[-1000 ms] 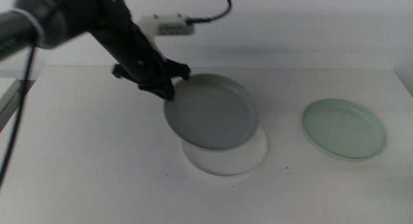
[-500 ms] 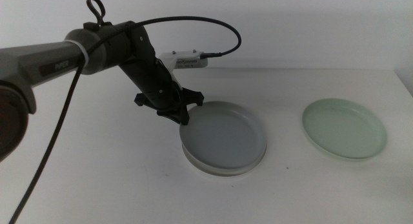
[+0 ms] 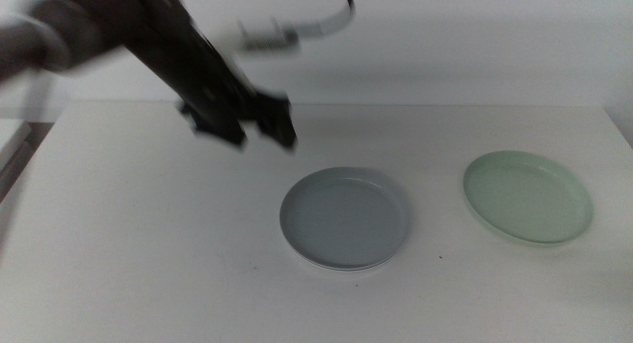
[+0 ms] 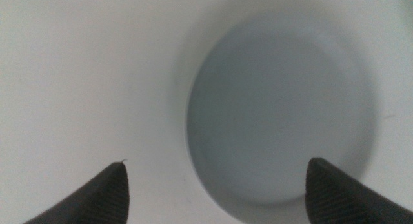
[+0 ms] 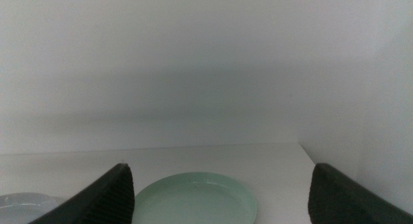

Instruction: Stack the three bowls on top of each other.

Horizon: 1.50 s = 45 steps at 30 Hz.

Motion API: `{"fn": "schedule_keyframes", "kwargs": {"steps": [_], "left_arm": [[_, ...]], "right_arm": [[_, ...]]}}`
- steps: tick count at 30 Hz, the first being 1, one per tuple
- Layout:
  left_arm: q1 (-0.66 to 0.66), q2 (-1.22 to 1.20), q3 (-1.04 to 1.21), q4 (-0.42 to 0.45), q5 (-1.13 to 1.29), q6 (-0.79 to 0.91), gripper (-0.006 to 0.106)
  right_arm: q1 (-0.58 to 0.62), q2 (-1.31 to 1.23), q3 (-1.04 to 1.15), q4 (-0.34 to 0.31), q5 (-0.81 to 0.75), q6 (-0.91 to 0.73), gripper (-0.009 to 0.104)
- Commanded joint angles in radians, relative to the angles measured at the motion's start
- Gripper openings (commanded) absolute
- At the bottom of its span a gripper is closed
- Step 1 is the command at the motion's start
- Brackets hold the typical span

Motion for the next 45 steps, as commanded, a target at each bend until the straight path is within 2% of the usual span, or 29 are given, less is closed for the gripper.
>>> {"fn": "schedule_keyframes", "kwargs": {"steps": [1,6,8,12,16,25,39,43,45], "left_arm": [[0.019,-0.148,0.014,-0.041,0.019,0.072,0.094],[0.019,-0.443,0.121,-0.031,-0.023,0.158,0.094],[0.019,-0.555,0.186,-0.061,-0.029,0.178,0.094],[0.019,-0.760,0.311,-0.195,-0.017,0.256,0.094],[0.019,-0.885,0.366,-0.203,-0.005,0.253,0.094],[0.019,-0.919,0.366,-0.221,-0.007,0.251,0.094],[0.019,-0.924,0.366,-0.203,-0.026,0.253,0.094],[0.019,-0.924,0.366,-0.203,-0.026,0.253,0.094],[0.019,-0.924,0.366,-0.203,-0.026,0.253,0.094]], "right_arm": [[-0.007,-0.005,0.004,-0.004,-0.009,-0.005,0.093],[-0.007,-0.005,0.004,-0.004,-0.009,-0.005,0.093],[-0.007,-0.005,0.004,-0.004,-0.009,-0.005,0.093],[-0.007,-0.005,0.004,-0.004,-0.009,-0.005,0.093],[-0.007,-0.005,0.004,-0.004,-0.009,-0.005,0.093],[-0.007,-0.005,0.004,-0.004,-0.009,-0.005,0.093],[-0.007,-0.005,0.004,-0.015,-0.023,-0.005,0.093],[-0.007,0.134,-0.147,-0.007,0.026,0.049,0.093],[-0.007,0.282,-0.319,-0.007,0.162,0.049,0.093]]}}
